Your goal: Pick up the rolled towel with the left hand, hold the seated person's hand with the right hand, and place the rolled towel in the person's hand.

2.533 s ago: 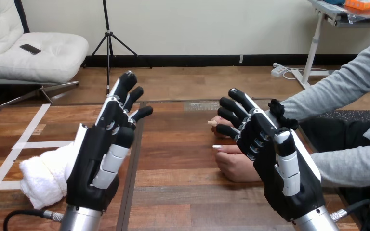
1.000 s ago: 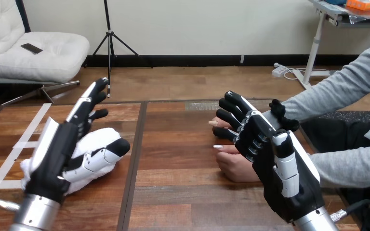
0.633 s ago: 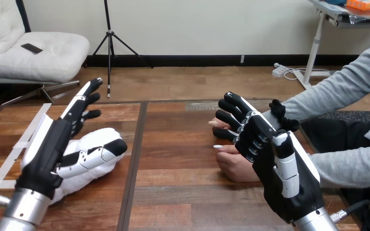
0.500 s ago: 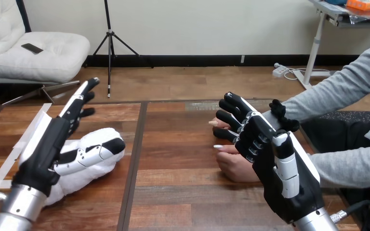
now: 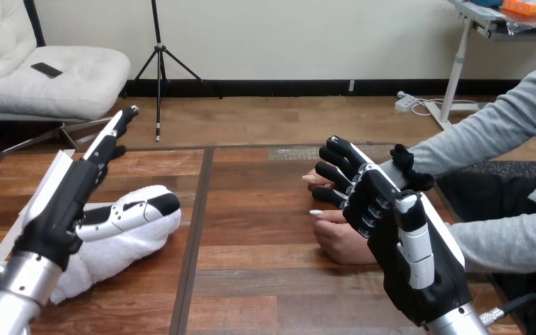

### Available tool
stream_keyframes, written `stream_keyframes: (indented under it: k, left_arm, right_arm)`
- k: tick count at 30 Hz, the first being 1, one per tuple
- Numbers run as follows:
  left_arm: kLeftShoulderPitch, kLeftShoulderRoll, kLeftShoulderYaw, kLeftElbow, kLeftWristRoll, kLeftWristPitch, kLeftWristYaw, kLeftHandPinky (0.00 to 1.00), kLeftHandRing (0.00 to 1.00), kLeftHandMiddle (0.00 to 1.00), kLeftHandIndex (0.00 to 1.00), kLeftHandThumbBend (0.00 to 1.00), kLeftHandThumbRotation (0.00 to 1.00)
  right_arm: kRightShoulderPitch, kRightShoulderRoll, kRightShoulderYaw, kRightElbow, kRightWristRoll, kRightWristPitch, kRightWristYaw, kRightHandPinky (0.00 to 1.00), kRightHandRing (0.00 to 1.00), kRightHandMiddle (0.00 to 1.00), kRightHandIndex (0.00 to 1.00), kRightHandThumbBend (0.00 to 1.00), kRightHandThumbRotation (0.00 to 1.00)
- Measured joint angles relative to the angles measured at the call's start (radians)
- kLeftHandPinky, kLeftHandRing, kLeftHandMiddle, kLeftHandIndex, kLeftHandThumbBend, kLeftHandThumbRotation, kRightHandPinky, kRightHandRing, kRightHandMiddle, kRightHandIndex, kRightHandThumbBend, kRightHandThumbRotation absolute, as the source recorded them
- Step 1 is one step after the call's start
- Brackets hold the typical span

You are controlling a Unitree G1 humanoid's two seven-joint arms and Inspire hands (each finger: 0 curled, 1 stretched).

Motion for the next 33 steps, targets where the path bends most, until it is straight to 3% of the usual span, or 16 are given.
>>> stream_keyframes:
  k: [9,16,24,33]
  left_arm:
    - [-0.061,0.044,-0.002,0.028,0.065,0.001,0.005,0.91,0.96,0.98,0.97,1.0,0.59]
    - [-0.103,0.063,-0.003,0.03,0.105,0.01,0.027,0.91,0.96,0.99,0.97,1.0,0.65]
    - [-0.15,0.083,-0.018,0.035,0.201,0.021,0.075,0.92,0.97,1.0,0.98,1.0,0.74]
    - [-0.191,0.103,-0.044,0.047,0.333,0.055,0.154,0.87,0.95,1.0,0.98,1.0,0.73]
  right_arm:
    - [0.002,-0.003,-0.002,0.0,-0.001,0.0,-0.004,0.9,0.94,0.95,0.94,0.82,1.0]
    - [0.002,-0.004,-0.004,0.0,-0.001,0.0,-0.004,0.92,0.95,0.95,0.94,0.82,1.0]
    - [0.002,-0.006,-0.006,0.0,-0.002,0.0,-0.003,0.92,0.95,0.95,0.94,0.82,1.0]
    - [0.002,-0.014,-0.006,0.0,-0.003,0.0,-0.004,0.92,0.94,0.94,0.93,0.83,1.0]
